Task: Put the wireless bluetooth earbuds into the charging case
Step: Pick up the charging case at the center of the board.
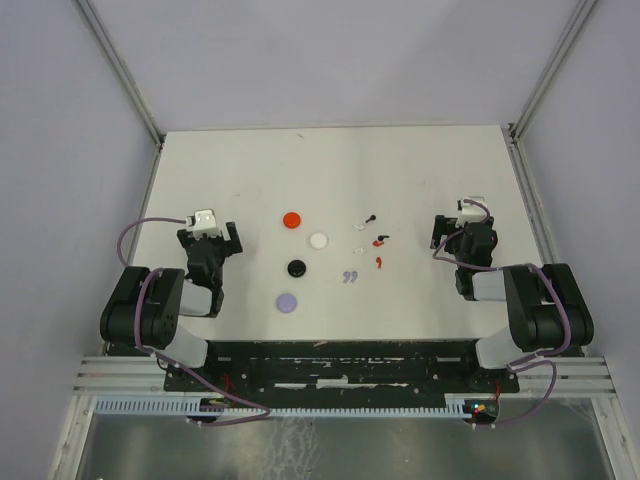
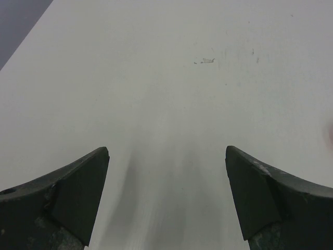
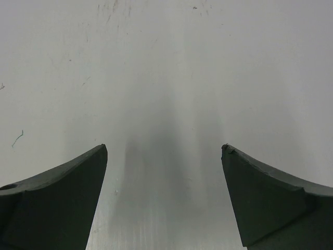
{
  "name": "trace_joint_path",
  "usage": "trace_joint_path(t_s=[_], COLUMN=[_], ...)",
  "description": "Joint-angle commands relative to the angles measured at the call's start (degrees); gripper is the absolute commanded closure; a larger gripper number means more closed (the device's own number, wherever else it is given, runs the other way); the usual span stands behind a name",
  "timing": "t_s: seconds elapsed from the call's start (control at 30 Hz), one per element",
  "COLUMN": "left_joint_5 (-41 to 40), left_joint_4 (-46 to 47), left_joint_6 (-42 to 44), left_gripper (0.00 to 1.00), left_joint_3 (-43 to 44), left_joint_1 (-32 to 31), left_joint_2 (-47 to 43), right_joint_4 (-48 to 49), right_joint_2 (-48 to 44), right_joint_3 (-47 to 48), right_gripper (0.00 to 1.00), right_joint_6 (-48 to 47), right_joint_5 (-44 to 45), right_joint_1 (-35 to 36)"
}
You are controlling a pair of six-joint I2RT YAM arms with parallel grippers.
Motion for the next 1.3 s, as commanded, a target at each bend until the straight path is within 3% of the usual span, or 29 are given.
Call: trace_joint_path(t_s=[0.0, 0.6, 0.67, 0.77, 0.9, 0.97, 1.03, 1.13, 1.27], left_joint_5=[0.6, 0.5, -0.5, -0.7, 2.0, 6.2, 9.4, 10.8, 21.3], left_joint_4=[3.0, 3.0, 2.4, -12.6, -22.4, -24.3, -26.1, -26.6, -28.0], left_joint_6=[0.4, 0.4, 0.5, 1.1, -1.4, -6.2, -13.4, -27.9, -30.5], left_gripper=[0.01, 0.01, 0.01, 0.01, 0.01, 0.01, 0.01, 0.01, 0.01], left_joint_3=[1.1, 1.1, 1.2, 7.0, 11.6, 12.3, 13.0, 13.8, 17.5], left_joint_1=[0.2, 0.2, 0.1, -0.8, -2.3, -2.4, -2.4, -2.4, -2.3], left_joint_2=[-0.2, -0.2, -1.0, -7.7, -15.3, -19.5, -23.0, -25.5, -24.1], right_joint_4=[2.2, 2.7, -4.3, -22.9, -36.7, -45.4, -52.3, -50.2, -44.7], right_joint_2=[0.2, -0.1, -4.3, -13.2, -19.2, -20.6, -21.7, -23.3, -22.5], right_joint_3=[1.6, 1.6, 3.6, 11.0, 20.4, 26.4, 32.4, 33.9, 32.7], right_gripper=[0.01, 0.01, 0.01, 0.01, 0.01, 0.01, 0.01, 0.01, 0.01], right_joint_6=[-0.2, 0.2, 0.7, 4.9, 8.8, 12.5, 13.7, 15.5, 20.9], right_joint_5=[-0.6, 0.1, 2.7, 6.3, -0.1, -3.0, -11.8, -24.1, -33.0], right_joint_1=[-0.2, -0.2, 0.0, 0.6, 0.8, 0.9, 0.8, 0.8, 0.8])
